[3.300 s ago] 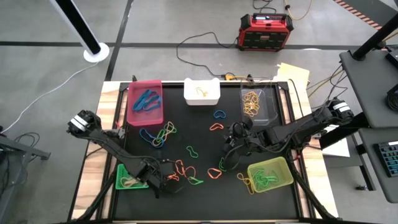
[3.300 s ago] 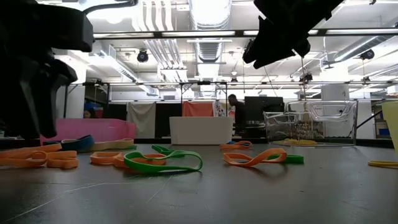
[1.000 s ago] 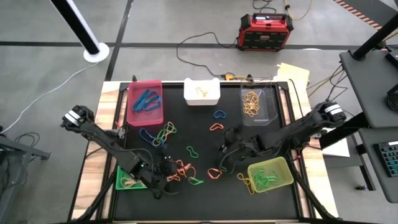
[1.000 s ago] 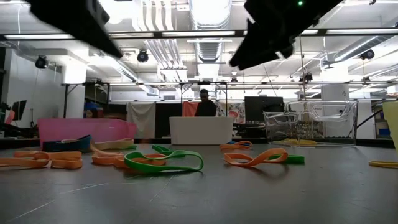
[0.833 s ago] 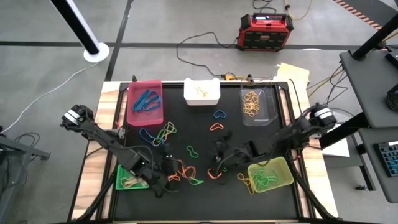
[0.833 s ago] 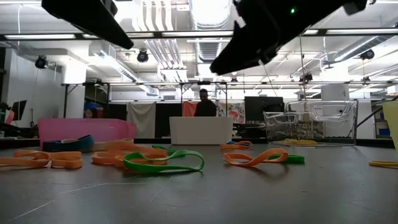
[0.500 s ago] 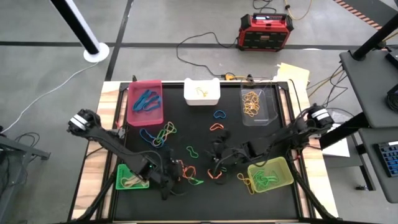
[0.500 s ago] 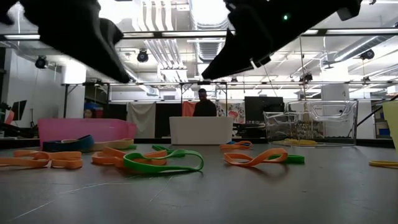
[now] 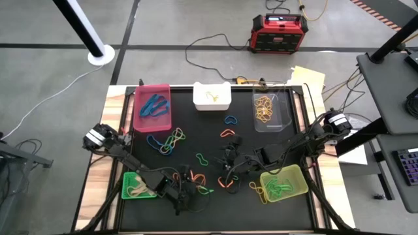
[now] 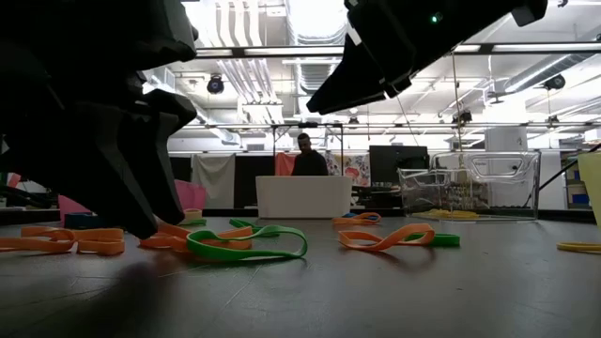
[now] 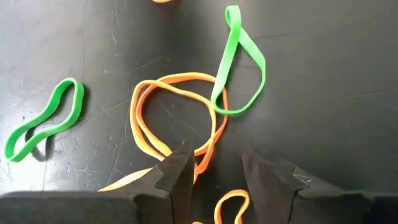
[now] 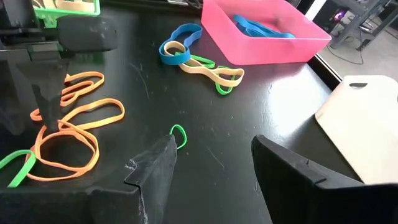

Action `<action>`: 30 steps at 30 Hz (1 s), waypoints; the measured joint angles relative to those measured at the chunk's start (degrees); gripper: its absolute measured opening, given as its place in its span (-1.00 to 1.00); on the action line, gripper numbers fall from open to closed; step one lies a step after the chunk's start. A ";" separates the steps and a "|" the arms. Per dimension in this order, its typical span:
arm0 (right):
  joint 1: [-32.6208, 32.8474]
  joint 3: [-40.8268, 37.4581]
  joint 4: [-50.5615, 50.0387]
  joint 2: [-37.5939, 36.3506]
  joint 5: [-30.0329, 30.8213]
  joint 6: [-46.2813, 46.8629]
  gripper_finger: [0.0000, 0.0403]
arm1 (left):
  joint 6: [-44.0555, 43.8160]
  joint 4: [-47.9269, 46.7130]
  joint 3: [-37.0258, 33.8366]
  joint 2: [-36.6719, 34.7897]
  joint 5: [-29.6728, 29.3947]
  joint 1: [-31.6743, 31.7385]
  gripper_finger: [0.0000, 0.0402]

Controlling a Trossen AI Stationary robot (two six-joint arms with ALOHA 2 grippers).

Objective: Sort rubber bands into baskets
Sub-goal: Put the orange rubber band into the white bin

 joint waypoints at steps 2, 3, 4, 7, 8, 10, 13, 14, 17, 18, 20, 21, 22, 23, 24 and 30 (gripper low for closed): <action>0.00 0.00 0.08 0.00 0.02 0.02 0.02 | 0.00 0.02 0.00 0.01 0.00 0.08 -0.43; 0.00 0.00 0.11 0.00 0.00 0.02 0.02 | 0.00 -0.02 0.00 0.01 -0.02 0.12 -0.46; 0.00 0.00 0.05 0.00 0.00 0.02 0.02 | 0.00 -0.12 0.00 0.01 -0.02 0.18 -0.51; 0.00 0.00 0.07 -0.01 0.00 0.03 0.02 | -0.16 -0.93 -0.04 0.01 0.48 0.57 -0.69; 0.00 0.00 0.08 -0.02 -0.01 0.02 0.02 | -0.21 -0.86 -0.13 0.01 1.14 0.81 -0.75; 0.00 0.00 0.06 -0.02 -0.02 0.02 0.02 | -0.43 -1.03 -0.33 0.01 1.97 1.42 -0.89; 0.00 0.00 0.07 -0.02 -0.02 0.04 0.02 | -0.65 -1.09 -0.35 0.01 3.05 2.13 -0.98; 0.00 0.00 0.04 -0.02 -0.03 0.02 0.02 | -0.67 -1.08 -0.36 0.01 3.03 2.15 -0.98; 0.00 0.00 -0.07 -0.04 -0.04 0.04 0.02 | 0.04 -1.12 -0.39 -0.19 2.03 1.99 -1.00; 0.00 -0.01 -0.24 -0.06 -0.04 0.04 0.02 | 0.53 -1.23 -0.39 -0.53 1.41 1.89 -1.00; 0.00 -0.02 -0.36 -0.07 -0.05 0.05 0.02 | 1.52 -1.35 -0.39 -1.71 -0.13 1.83 -1.00; 0.00 -0.02 -0.36 -0.07 -0.07 0.06 0.02 | 1.90 -1.38 -0.39 -2.40 -1.44 1.84 -1.00; 0.00 -0.02 -0.39 -0.07 -0.07 0.07 0.02 | 2.05 -1.40 -0.39 -3.19 -2.94 1.85 -1.00; 0.00 -0.02 -0.37 -0.07 -0.07 0.07 0.02 | 2.14 -1.53 -0.39 -4.06 -4.94 1.85 -1.00; 0.00 -0.02 -0.35 -0.07 -0.09 0.07 0.02 | 2.21 -1.57 -0.39 -4.91 -6.75 1.98 -1.00; -0.01 -0.06 2.09 -0.09 -5.34 -1.80 0.02 | 3.49 -1.05 -0.39 -10.22 -13.05 4.18 -1.00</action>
